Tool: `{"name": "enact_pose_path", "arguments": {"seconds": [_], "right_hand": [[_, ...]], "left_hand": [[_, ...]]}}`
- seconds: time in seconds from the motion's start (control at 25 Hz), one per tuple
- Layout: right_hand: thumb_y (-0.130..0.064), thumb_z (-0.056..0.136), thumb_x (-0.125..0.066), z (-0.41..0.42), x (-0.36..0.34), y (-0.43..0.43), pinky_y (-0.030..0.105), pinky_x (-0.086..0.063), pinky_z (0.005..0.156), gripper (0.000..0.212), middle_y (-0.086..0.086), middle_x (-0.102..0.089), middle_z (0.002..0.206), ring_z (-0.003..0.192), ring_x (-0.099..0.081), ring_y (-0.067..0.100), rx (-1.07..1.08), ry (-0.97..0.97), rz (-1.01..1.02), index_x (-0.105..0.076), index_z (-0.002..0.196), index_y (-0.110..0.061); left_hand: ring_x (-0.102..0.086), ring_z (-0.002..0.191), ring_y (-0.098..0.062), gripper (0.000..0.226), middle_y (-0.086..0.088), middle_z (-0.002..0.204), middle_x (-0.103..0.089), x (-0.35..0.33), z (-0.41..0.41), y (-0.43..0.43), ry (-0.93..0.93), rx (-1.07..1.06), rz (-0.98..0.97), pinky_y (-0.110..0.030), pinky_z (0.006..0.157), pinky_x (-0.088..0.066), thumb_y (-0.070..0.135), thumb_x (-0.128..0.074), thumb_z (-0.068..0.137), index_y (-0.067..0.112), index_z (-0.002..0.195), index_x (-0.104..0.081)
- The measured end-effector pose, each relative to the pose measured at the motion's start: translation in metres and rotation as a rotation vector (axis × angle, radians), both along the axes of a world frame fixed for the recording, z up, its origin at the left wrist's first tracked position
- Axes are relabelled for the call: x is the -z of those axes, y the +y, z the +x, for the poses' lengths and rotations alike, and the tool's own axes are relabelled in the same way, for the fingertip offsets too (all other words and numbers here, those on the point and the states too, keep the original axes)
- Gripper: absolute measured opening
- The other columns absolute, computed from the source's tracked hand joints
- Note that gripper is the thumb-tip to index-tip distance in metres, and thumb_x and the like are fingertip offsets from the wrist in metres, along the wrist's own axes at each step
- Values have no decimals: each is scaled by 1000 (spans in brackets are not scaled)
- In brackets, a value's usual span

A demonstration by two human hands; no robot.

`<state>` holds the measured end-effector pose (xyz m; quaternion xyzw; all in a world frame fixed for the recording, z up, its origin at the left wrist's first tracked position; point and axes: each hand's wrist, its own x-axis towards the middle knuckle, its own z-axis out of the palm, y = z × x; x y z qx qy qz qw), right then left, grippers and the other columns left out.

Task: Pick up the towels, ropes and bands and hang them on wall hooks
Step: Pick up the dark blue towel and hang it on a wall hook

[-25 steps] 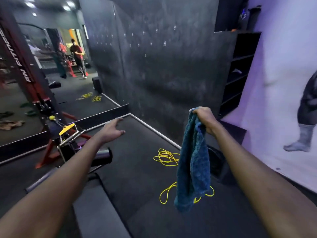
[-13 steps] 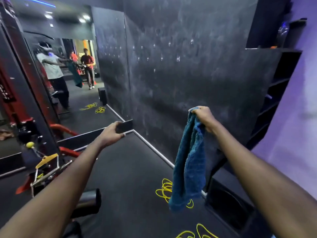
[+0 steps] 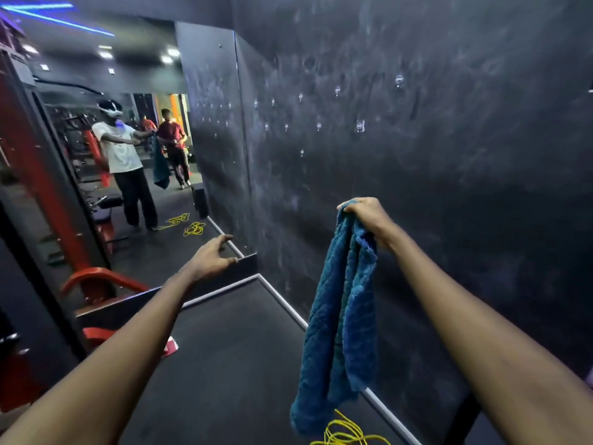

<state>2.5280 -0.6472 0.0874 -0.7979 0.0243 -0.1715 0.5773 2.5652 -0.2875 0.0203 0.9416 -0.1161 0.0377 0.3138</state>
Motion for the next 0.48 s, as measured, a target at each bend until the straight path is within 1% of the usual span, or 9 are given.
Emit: {"name": "enact_pose_path", "arguments": {"seconds": [0.08, 0.24, 0.32, 0.4, 0.48], "right_hand": [[-5, 83, -54, 61, -8, 13, 26, -52, 82, 28, -2, -75, 87, 81, -64, 11, -26, -7, -7, -76, 78, -22], [-5, 84, -55, 188, -14, 43, 19, -50, 73, 26, -2, -75, 86, 76, -62, 7, -79, -18, -77, -77, 84, -20], [-5, 83, -56, 248, -16, 52, 19, -50, 72, 26, -2, -75, 84, 75, -62, 7, -76, -29, -65, -78, 85, -19], [-4, 83, -55, 311, -17, 63, 14, -49, 68, 27, -2, -75, 85, 73, -62, 5, -58, -33, -62, -78, 88, -17], [-2, 84, -54, 373, -23, 72, 11, -49, 63, 28, -1, -74, 84, 67, -61, 1, -43, -26, -64, -78, 92, -13]], "left_hand": [[-50, 130, -23, 68, -10, 146, -47, -1, 57, 3, 4, -1, 11, -28, 105, -37, 19, -72, 86, 13, 146, -40], [-49, 131, -23, 67, -10, 146, -48, 6, 182, 15, -7, 2, -4, -28, 106, -37, 17, -72, 86, 12, 146, -41], [-50, 130, -22, 67, -9, 145, -49, 7, 244, 22, -35, 9, -16, -28, 106, -37, 20, -71, 86, 13, 145, -42], [-50, 129, -24, 67, -11, 144, -50, 5, 313, 29, -59, 31, 2, -29, 106, -36, 22, -71, 86, 13, 145, -42], [-50, 129, -25, 67, -12, 144, -49, -4, 382, 32, -52, 55, 23, -28, 105, -36, 23, -71, 86, 12, 145, -42]]}}
